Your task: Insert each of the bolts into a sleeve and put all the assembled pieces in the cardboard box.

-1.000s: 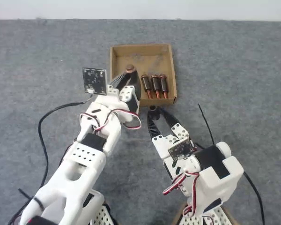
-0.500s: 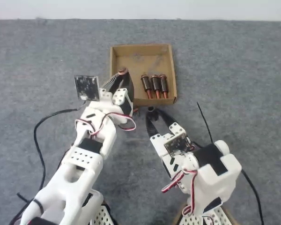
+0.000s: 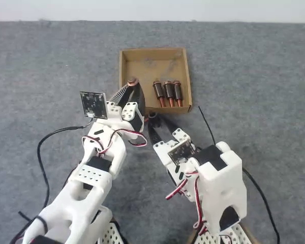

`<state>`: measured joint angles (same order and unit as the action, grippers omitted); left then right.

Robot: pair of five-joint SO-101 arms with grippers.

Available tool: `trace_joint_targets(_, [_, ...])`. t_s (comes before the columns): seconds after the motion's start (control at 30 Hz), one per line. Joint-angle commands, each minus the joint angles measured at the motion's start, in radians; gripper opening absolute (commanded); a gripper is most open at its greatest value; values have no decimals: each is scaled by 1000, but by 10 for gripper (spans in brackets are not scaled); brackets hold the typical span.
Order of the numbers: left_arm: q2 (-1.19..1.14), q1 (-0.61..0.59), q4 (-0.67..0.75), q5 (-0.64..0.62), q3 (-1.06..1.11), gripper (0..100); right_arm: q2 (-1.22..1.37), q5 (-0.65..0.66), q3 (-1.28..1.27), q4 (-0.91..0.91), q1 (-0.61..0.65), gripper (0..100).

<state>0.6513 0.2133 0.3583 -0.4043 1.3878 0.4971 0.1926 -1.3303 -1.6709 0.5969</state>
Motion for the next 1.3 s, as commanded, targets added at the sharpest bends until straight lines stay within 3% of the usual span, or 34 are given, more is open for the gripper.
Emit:
trace_joint_targets(0.0, [54,-6,31,-5,-15,12,-8,14,66,1,8,7])
trace_joint_targets(0.47, [54,-34,37,-6,-7,12,-12,8,173,162,4,7])
trace_joint_targets(1.27, [44,-8,31,-83,-12,12,-24,12,74,36,25,7])
